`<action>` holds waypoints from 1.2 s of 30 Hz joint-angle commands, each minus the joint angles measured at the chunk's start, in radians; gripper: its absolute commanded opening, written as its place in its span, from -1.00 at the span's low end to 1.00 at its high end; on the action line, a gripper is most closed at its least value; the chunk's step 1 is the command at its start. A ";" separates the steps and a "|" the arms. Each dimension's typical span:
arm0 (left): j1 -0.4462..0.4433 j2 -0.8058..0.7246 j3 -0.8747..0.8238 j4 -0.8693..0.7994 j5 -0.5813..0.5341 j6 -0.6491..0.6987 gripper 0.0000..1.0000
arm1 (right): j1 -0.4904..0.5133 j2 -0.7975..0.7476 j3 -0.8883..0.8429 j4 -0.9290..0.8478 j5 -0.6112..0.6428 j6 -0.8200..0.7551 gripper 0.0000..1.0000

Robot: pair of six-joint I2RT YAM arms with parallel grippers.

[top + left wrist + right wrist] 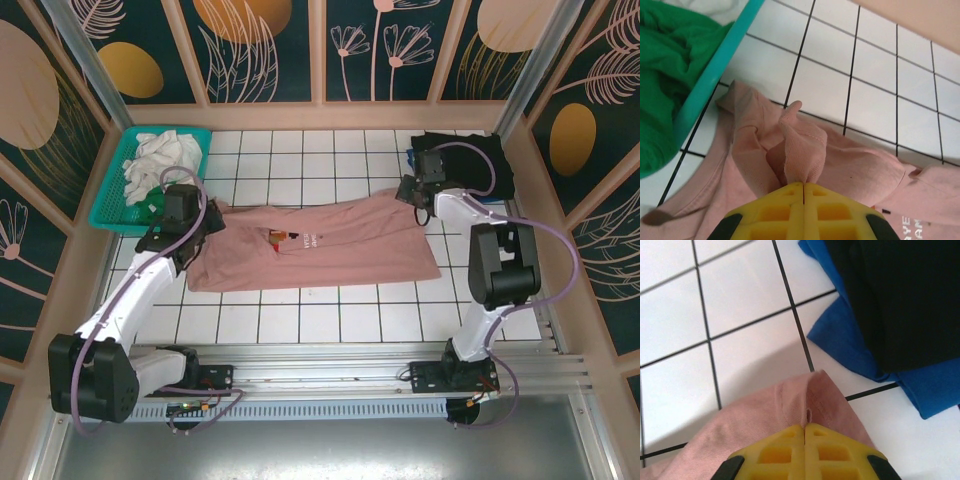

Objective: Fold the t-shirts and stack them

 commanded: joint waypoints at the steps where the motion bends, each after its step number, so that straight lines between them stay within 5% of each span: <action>1: 0.000 0.030 0.075 0.012 -0.040 0.016 -1.00 | -0.034 -0.018 0.039 -0.038 -0.006 -0.024 -1.00; 7: 0.001 0.196 0.223 0.073 -0.129 0.037 -1.00 | -0.104 0.158 0.232 -0.126 -0.063 -0.052 -1.00; 11: 0.002 0.314 0.304 0.072 -0.104 0.045 -1.00 | -0.121 0.220 0.273 -0.142 -0.121 -0.057 -0.78; 22: 0.002 0.359 0.275 0.117 -0.012 0.061 -1.00 | -0.134 0.171 0.120 -0.070 -0.154 -0.046 -0.71; 27: 0.001 0.353 0.255 0.115 -0.007 0.061 -1.00 | -0.132 0.196 0.114 -0.056 -0.182 -0.037 -0.35; 36: 0.002 0.362 0.256 0.116 -0.020 0.062 -1.00 | -0.105 0.169 0.014 -0.029 -0.174 -0.004 -0.39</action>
